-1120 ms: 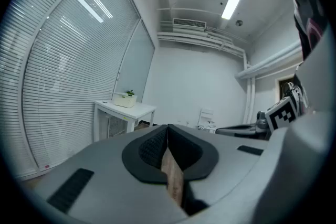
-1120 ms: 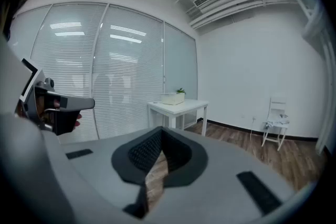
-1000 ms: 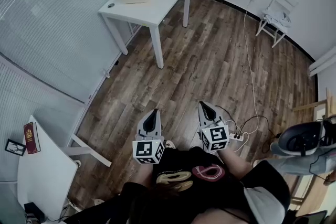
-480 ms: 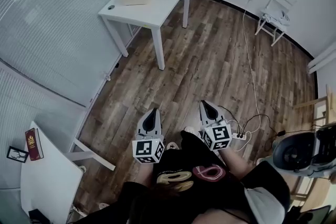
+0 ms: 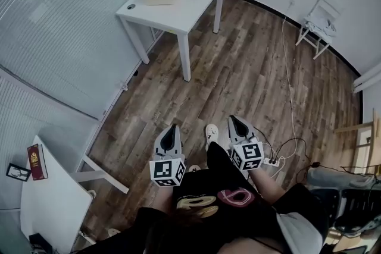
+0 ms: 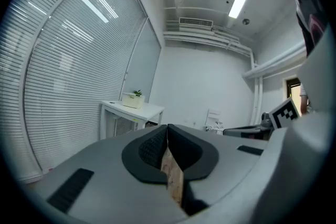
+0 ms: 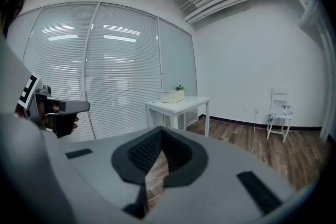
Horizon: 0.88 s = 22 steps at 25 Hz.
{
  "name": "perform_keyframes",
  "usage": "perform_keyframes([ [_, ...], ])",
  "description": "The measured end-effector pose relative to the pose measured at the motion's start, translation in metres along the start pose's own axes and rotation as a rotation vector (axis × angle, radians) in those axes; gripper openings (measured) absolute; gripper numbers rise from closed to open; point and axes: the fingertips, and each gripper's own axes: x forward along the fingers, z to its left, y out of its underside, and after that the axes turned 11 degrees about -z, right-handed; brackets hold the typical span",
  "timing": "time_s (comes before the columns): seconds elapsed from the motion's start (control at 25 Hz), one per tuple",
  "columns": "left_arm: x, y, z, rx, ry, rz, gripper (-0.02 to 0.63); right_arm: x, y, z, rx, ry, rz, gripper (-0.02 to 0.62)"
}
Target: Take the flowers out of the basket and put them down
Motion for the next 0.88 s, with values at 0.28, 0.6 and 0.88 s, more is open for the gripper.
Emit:
perform_keyframes([
  [0.28, 0.058, -0.004, 0.019, 0.002, -0.031, -0.008, 0.018, 0.064, -0.007, -0.015, -0.018, -0.065, 0.004, 0.011],
  [0.6, 0.128, -0.007, 0.024, 0.006, -0.028, 0.001, 0.018, 0.126, -0.020, -0.048, -0.003, -0.086, 0.000, 0.011],
  [0.88, 0.192, -0.010, 0.017, 0.022, -0.015, 0.001, 0.018, 0.168, -0.022, -0.094, 0.011, -0.076, 0.009, 0.011],
])
